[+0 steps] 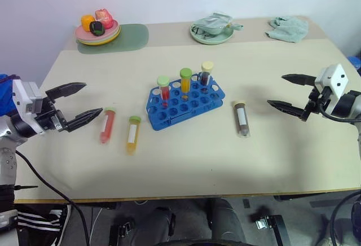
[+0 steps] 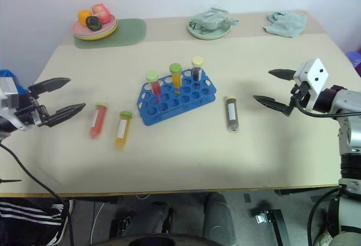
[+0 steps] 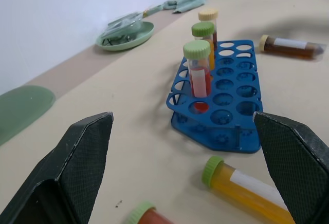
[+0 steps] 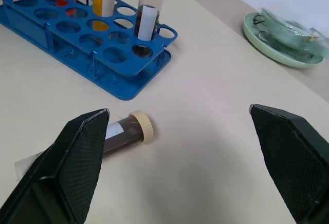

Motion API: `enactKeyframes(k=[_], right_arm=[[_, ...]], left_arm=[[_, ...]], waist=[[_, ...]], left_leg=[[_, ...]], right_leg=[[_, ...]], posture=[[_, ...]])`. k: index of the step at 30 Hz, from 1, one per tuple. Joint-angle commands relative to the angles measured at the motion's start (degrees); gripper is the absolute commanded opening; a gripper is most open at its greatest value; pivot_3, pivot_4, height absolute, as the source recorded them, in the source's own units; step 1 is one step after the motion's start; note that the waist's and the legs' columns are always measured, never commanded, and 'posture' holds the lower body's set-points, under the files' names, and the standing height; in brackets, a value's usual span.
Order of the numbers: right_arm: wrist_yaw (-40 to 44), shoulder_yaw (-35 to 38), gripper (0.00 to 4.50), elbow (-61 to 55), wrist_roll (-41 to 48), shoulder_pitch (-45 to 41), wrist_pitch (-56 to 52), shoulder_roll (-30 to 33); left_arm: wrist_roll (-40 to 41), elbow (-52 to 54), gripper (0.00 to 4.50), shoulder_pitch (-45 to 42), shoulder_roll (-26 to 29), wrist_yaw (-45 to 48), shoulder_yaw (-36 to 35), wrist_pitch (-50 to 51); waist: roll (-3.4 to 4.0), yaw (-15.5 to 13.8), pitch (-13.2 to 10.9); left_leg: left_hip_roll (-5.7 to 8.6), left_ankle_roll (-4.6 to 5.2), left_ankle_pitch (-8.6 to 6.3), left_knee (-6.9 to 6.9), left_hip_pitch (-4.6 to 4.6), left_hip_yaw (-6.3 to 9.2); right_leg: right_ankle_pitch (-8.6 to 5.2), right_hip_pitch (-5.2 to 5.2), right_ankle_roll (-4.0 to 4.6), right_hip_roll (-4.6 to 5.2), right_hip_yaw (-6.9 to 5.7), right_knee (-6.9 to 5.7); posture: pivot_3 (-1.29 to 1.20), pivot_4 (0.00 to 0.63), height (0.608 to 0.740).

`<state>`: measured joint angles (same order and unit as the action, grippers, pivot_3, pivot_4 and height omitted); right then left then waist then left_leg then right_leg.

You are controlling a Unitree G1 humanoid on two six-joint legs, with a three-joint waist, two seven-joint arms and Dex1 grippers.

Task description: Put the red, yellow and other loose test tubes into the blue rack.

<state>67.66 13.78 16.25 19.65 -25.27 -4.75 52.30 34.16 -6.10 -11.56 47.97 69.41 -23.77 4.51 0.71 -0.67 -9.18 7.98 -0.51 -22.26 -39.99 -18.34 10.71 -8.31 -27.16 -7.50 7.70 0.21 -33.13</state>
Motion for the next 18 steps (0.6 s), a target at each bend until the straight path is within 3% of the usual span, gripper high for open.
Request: enactKeyframes(k=[1, 11, 18], right_arm=[[-0.38, 0.19, 4.50, -1.40, -0.16, -2.01, 0.76, 0.97], [-1.44, -0.06, 4.50, -2.05, -0.48, -2.67, -1.00, 0.84], [-5.29, -1.50, 4.50, -4.41, -0.72, -2.74, -9.46, 0.61]], left_arm=[[-0.23, 1.30, 4.47, -0.44, -0.39, -0.91, -0.54, -0.96], [-0.17, 1.64, 4.47, -3.03, -1.08, -1.49, 0.75, -0.53], [-0.84, 0.68, 4.47, -2.89, -2.71, -1.81, 1.20, -1.74]], waist=[[0.00, 0.00, 0.00], [0.00, -0.10, 0.00], [0.00, 0.11, 0.00]], left_leg=[[0.00, 0.00, 0.00, 0.00, 0.00, 0.00], [0.00, 0.00, 0.00, -0.01, 0.00, -0.03], [-0.02, 0.00, 0.00, 0.01, 0.00, -0.06]], right_leg=[[0.00, 0.00, 0.00, 0.00, 0.00, 0.00], [0.01, 0.00, 0.01, 0.00, 0.03, 0.00], [0.01, -0.06, 0.02, -0.03, 0.08, 0.00]], posture=[[0.00, 0.150, 0.740], [0.00, 0.150, 0.740], [0.00, 0.150, 0.740]])
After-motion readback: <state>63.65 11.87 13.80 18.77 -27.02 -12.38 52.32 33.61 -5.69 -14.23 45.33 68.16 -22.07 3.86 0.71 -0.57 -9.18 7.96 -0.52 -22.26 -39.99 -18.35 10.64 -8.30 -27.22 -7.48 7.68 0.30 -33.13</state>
